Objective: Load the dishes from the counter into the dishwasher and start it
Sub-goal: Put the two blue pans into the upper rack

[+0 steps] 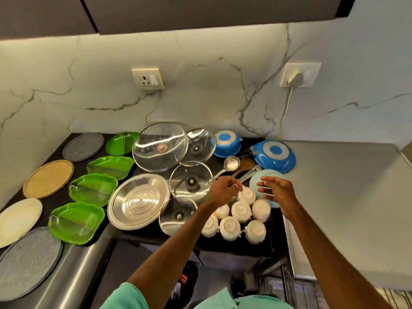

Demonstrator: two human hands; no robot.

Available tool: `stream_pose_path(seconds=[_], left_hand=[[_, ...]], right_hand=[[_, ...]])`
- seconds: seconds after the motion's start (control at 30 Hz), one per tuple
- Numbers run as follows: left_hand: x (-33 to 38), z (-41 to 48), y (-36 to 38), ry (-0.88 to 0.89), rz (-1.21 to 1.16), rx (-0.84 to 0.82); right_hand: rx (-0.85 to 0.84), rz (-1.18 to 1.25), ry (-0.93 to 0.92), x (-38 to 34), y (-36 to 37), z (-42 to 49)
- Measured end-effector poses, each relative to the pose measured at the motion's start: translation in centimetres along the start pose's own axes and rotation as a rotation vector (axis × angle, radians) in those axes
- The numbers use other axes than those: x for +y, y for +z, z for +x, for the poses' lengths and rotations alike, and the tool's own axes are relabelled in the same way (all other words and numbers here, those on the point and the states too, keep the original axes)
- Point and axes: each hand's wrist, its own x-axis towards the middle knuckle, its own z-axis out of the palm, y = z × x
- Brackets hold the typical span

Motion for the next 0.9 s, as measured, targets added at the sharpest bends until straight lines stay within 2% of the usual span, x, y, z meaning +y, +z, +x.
stream_pose_path(seconds=[0.2,0.33,0.57,0.8,0.9], left_hand=[[2.3,5.6,-1.2,0.013,0.184,0.011],[3.1,8.9,-2.0,0.051,0.3,0.014],[3.2,16.4,-2.1,0.103,0.581,0.031],[3.1,23.6,-0.6,0.31,0.973,-0.011],[2.9,25.9,-0.6,0.315,1.082,-0.026]], right_hand=[[0.024,-0.13,-0.055,-2.4,0.2,6.4],[0.052,-0.324,-0.085,-2.5,0.6,10.7],[0.135,-0.742,-0.344,-2.2,1.6,18.5],[-0.065,-1.341,-0.556,-2.6,2.9,25.6],[-0.149,-1.622,-0.549,-2.3,3.5,27.0]])
